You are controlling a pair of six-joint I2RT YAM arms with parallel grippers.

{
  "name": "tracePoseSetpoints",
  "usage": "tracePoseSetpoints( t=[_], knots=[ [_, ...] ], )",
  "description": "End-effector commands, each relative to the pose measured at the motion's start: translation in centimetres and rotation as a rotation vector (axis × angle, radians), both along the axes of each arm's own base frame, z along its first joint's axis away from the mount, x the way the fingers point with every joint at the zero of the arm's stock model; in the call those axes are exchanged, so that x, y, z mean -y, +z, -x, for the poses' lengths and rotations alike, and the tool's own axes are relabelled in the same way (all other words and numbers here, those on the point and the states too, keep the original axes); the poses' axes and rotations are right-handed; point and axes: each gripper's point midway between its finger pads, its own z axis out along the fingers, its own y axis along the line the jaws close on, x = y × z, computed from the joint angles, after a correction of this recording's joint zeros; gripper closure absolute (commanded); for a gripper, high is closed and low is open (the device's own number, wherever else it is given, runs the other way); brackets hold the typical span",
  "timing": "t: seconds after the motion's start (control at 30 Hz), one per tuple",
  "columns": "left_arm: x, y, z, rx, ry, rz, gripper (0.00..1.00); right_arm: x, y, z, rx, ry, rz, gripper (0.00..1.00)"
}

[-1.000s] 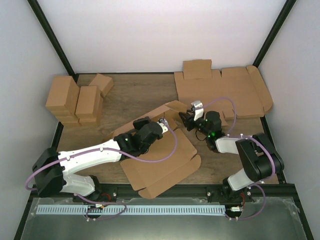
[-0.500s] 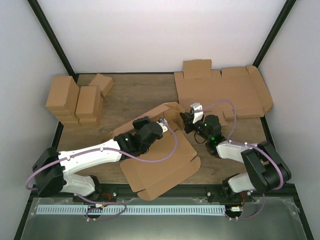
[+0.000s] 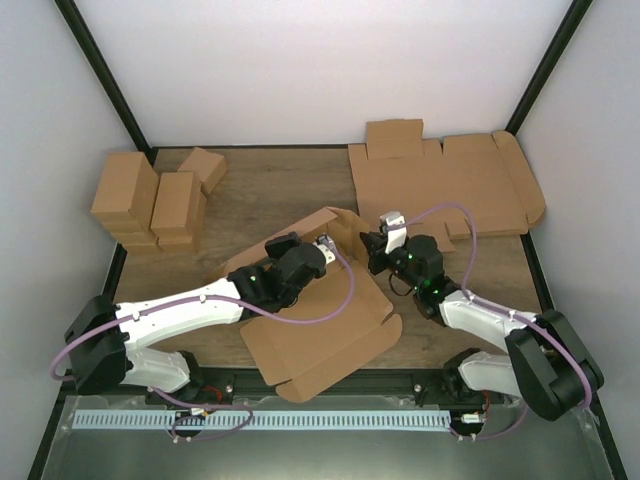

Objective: Fold the paper box

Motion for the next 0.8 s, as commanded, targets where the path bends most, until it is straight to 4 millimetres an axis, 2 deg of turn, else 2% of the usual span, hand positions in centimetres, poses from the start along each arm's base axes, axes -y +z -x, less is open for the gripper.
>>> tracePoseSetpoints(
  t=[0.0,0.27,0.4,0.57,0.77],
  knots=[
    [1.3,1.5,0.0,-0.007,-0.018,0.076,0.96,-0.5,2.0,0.3,0.005,-0.007,-0.037,0.99],
    [1.3,0.7,-0.1,-0.029,-0.010,0.048,0.96,-1.4,2.4,0.4,-0.086,-0.004,-0.067,0.99],
    [1.4,1.1,-0.3,-0.027,-0.003,0.075,0.96,-1.9,2.9,0.2,-0.108,-0.015,-0.065,0.99],
    [1.2,2.4,-1.0,-0.046,0.006,0.153,0.96,-2.4,4.7,-1.3,-0.108,-0.039,-0.038,0.99],
    [0.6,2.8,-1.7,-0.088,0.008,0.218,0.96,-3.9,5.9,-3.3,-0.187,-0.041,-0.023,0.99]
  ],
)
